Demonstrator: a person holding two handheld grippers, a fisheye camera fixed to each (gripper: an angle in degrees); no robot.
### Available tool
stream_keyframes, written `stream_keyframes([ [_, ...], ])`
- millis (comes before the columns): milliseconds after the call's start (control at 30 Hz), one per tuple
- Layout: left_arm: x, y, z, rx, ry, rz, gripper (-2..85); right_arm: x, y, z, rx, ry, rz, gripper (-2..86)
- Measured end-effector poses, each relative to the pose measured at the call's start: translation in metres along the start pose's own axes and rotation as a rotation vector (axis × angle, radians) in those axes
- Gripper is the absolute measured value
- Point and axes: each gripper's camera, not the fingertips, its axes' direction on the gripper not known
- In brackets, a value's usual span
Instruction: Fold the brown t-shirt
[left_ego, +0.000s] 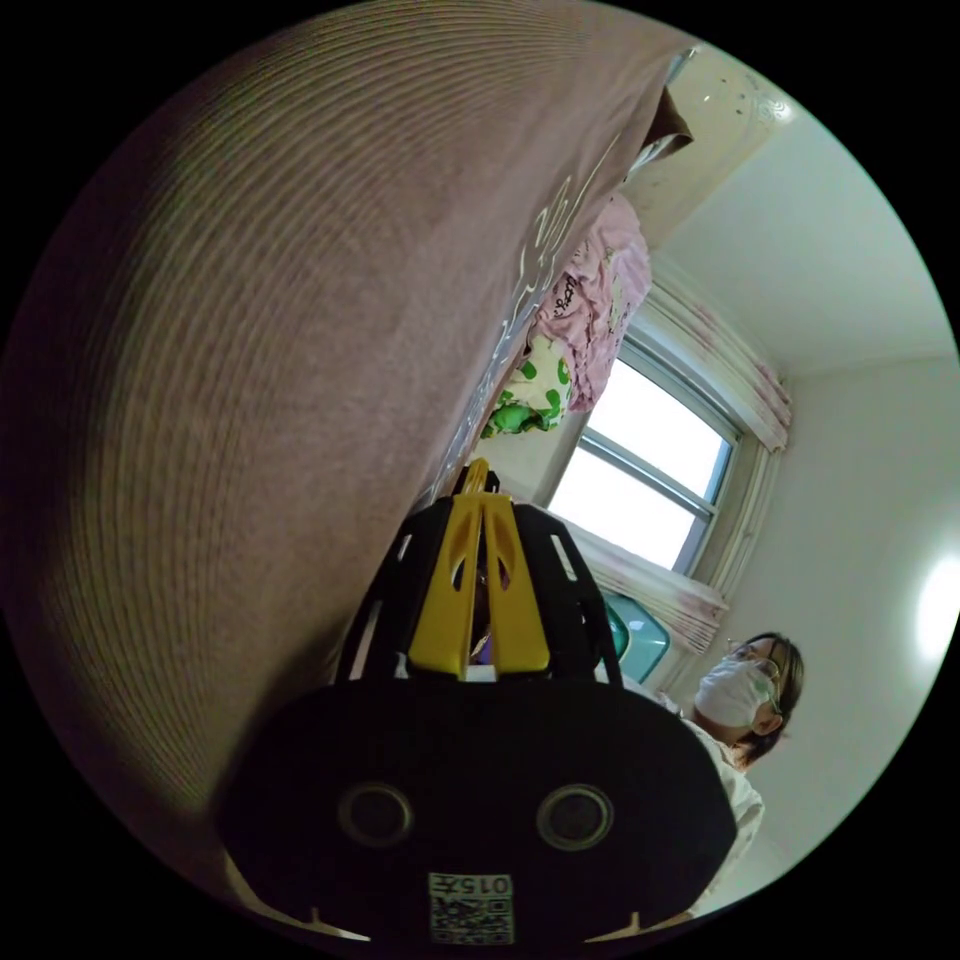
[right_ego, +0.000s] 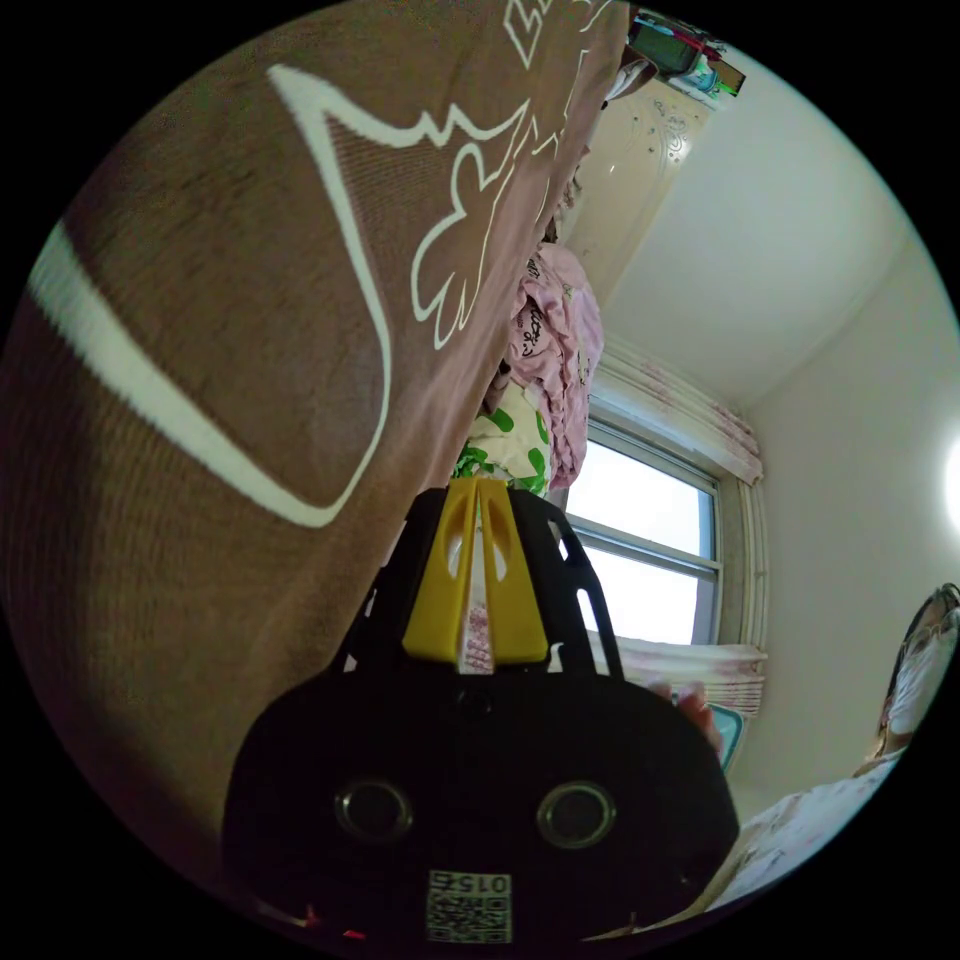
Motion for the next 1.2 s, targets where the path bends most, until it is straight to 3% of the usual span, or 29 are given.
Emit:
stream_keyframes([
  [500,0.016,0.014,-0.046,0.043,0.003,-0.011,-0.8,0.072,-0.056,-0.098,0.002,-0.007,0.003,-1.0],
  [667,0.042,0.028,-0.053,0.038,0.058,0.162,-0.8,0.111,-0.072,-0.125,0.011,-0.058,0.007,-1.0],
  [767,0.12,0.07,-0.064,0.083,-0.073,0.464,-0.9,0.206,-0.06,-0.128,0.027,-0.496,0.268,-1.0],
  [867,0.22,0.143,-0.08,0.197,-0.432,0.816,-0.8,0.312,-0.038,-0.097,-0.001,-0.961,0.613,-1.0],
  [933,0.276,0.213,-0.088,0.356,-0.727,1.09,-0.6,0.363,-0.02,-0.083,0.123,-1.2,0.726,-0.9],
  [1033,0.297,0.264,-0.095,0.505,-0.984,1.192,0.5,0.418,0.008,-0.067,0.427,-1.506,0.846,-0.6],
  [1100,0.297,0.272,-0.098,0.433,-1.049,1.184,1.7,0.435,0.019,-0.058,0.611,-1.664,0.91,0.3],
  [1200,0.287,0.27,-0.099,0.238,-1.048,1.076,3.0,0.433,0.019,-0.046,0.5,-1.784,1.002,4.7],
])
